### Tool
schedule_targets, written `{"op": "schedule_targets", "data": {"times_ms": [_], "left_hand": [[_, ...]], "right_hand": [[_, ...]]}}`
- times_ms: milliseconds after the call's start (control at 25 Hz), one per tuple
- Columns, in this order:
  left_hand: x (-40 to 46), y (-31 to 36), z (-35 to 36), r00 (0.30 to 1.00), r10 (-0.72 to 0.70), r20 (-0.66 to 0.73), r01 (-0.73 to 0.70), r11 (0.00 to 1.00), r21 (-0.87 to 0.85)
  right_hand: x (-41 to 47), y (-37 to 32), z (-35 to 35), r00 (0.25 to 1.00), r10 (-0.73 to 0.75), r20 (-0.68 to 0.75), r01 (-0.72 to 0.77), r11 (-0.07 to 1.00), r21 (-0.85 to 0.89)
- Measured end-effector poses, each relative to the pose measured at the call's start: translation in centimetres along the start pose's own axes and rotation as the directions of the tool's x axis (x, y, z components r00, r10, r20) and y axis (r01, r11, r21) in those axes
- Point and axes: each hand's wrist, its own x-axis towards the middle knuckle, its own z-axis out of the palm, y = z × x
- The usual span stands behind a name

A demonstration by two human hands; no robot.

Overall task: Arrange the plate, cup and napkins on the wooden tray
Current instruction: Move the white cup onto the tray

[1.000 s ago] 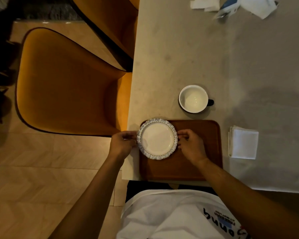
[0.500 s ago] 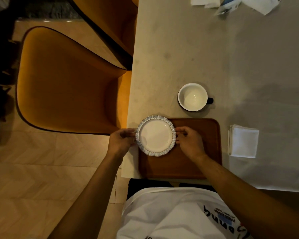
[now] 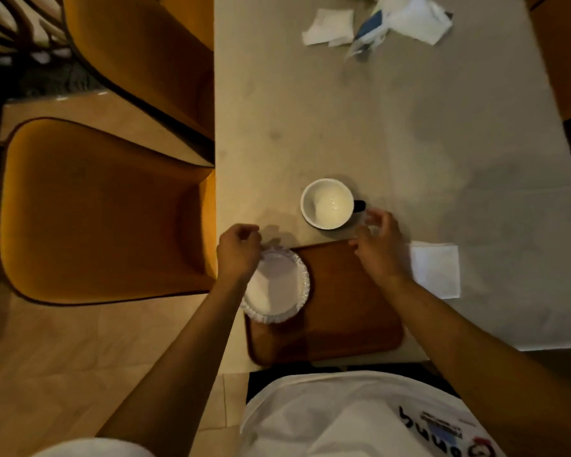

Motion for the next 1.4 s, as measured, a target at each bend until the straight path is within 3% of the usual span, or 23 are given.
{"op": "schedule_targets", "data": {"times_ms": [160, 320, 400, 760, 1200, 1400], "left_hand": [[0.4, 5.8, 5.1, 0.949, -0.132, 0.285, 0.223, 0.923, -0.315], [0.9, 7.5, 6.7, 0.851, -0.208, 0.483, 0.42, 0.821, -0.386], [0.6, 7.7, 7.4, 0.854, -0.208, 0.477, 0.414, 0.827, -0.38], [0.5, 7.7, 7.6, 0.865, -0.192, 0.464, 0.374, 0.862, -0.342], [-0.8, 8.9, 7.8, 0.863, -0.159, 0.479, 0.344, 0.88, -0.327], [-3.1, 7.6, 7.2, 0.853, -0.129, 0.506, 0.339, 0.874, -0.348]], "right_hand": [[3.5, -1.0, -0.7, 0.992, -0.033, 0.119, 0.029, 0.999, 0.039], [4.8, -2.6, -0.3, 0.971, -0.004, 0.237, -0.018, 0.996, 0.092], [4.9, -2.7, -0.2, 0.962, 0.046, 0.268, -0.085, 0.987, 0.135], [5.1, -2.7, 0.0, 0.954, 0.077, 0.289, -0.139, 0.97, 0.198], [5.6, -2.1, -0.3, 0.976, -0.054, 0.212, 0.044, 0.998, 0.054], [3.7, -0.5, -2.8, 0.966, -0.081, 0.245, 0.047, 0.989, 0.142]]}}
